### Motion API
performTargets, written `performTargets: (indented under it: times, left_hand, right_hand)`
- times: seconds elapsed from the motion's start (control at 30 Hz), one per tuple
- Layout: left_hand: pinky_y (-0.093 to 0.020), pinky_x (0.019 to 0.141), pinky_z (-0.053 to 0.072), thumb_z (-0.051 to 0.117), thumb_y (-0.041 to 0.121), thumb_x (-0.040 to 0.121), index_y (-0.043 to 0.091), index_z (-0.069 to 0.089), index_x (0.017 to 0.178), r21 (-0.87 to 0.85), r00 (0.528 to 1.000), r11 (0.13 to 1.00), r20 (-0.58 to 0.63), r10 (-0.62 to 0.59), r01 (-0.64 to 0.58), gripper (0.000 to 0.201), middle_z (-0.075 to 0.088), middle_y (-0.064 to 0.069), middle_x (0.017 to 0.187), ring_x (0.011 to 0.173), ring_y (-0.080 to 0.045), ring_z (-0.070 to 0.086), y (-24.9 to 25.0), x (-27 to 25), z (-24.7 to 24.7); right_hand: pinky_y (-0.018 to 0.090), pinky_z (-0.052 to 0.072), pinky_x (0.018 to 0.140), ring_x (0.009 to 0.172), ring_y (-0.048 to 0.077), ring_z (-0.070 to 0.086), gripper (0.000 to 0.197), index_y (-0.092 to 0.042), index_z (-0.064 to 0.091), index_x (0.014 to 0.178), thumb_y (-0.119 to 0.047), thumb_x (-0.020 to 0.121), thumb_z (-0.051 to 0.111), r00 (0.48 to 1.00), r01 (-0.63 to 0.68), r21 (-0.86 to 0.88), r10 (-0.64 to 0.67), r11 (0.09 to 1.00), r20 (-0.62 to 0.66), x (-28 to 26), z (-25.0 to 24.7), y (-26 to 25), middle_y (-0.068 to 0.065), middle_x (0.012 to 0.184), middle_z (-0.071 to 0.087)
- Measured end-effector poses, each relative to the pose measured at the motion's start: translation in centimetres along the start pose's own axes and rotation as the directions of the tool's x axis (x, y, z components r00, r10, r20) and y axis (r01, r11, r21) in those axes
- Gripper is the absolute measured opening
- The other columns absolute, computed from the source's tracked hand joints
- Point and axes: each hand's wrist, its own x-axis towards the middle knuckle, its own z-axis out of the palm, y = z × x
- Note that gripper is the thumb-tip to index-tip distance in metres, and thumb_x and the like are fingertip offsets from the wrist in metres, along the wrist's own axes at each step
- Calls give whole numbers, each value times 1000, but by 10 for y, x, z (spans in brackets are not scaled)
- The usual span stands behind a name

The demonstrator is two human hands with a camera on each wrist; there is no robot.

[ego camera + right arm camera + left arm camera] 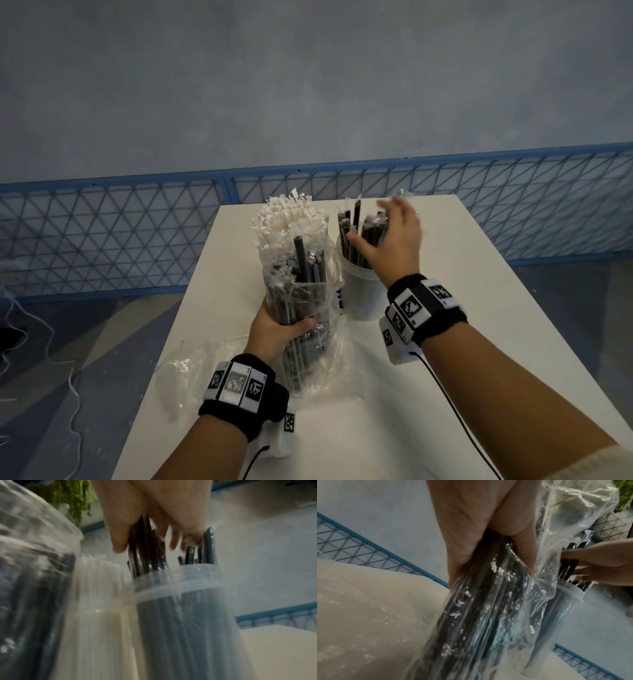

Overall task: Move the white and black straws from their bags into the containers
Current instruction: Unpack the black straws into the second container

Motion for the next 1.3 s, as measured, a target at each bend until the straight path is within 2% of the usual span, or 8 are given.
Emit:
performTargets:
  times: [0.1,0.2,0.3,0.57,0.8,0.93,1.07,1.3]
  left_hand:
    - [-20,70,55,83,-4,61,13,63,104,-6,1000,1000,-2,9,-9,50,72,1,96,90,-15,68,0,-1,0]
    - [-26,74,55,86,0,58,6,61,112,-4,999,1000,-21,25,-25,60,72,-6,102,95,-20,69,-2,0,2]
    - [-35,82,55,90,18,46,9,60,114,20,999,999,-30,36,-35,75,72,-6,104,97,-19,69,-3,1,5]
    - [-29,81,55,87,4,58,12,60,114,49,998,998,63,30,-33,63,72,-1,103,99,-18,68,-2,-3,7]
    - [-40,89,55,87,22,43,3,59,118,21,990,1000,143,0,-3,82,72,-11,107,101,-25,68,-2,-5,0]
    - [-39,89,55,85,13,48,1,58,116,23,990,1000,139,15,-19,74,71,-12,106,102,-27,68,-3,-6,1]
    - [-39,88,55,88,24,45,4,60,116,9,990,1000,138,26,-28,79,72,-10,106,101,-25,68,-4,-4,2]
    - [-43,89,54,88,29,46,4,61,115,11,989,999,139,40,-42,78,71,-12,107,102,-26,67,-3,-1,5]
  right_hand:
    - [18,38,91,101,11,49,29,-8,58,105,-26,83,65,924,272,192,-201,943,-325,-23,-19,-28,1,108,54]
    - [6,41,72,76,4,55,10,-7,66,92,-13,88,60,957,264,295,-287,918,37,-47,-18,-47,6,87,68]
    - [12,43,78,88,13,61,24,-7,63,110,-19,89,59,918,139,157,-187,978,350,-56,-4,-48,7,101,69]
    - [34,50,83,101,27,62,61,-7,40,133,-33,84,65,865,54,-57,-18,997,502,-46,-2,-50,15,115,64]
    - [22,37,78,95,9,50,48,-18,58,118,-35,75,74,732,-69,100,-18,993,681,-36,-5,-43,0,120,60]
    - [28,39,89,108,16,46,59,-18,56,119,-30,67,82,755,-12,146,-87,989,650,-40,-2,-33,-3,115,53]
    - [45,42,97,106,26,53,42,-32,59,94,-24,62,85,786,-47,250,-119,967,607,-48,2,-25,-15,92,56]
    - [48,45,93,103,31,56,68,-24,63,108,-54,48,78,863,-74,261,-69,963,501,-56,18,-20,4,106,64]
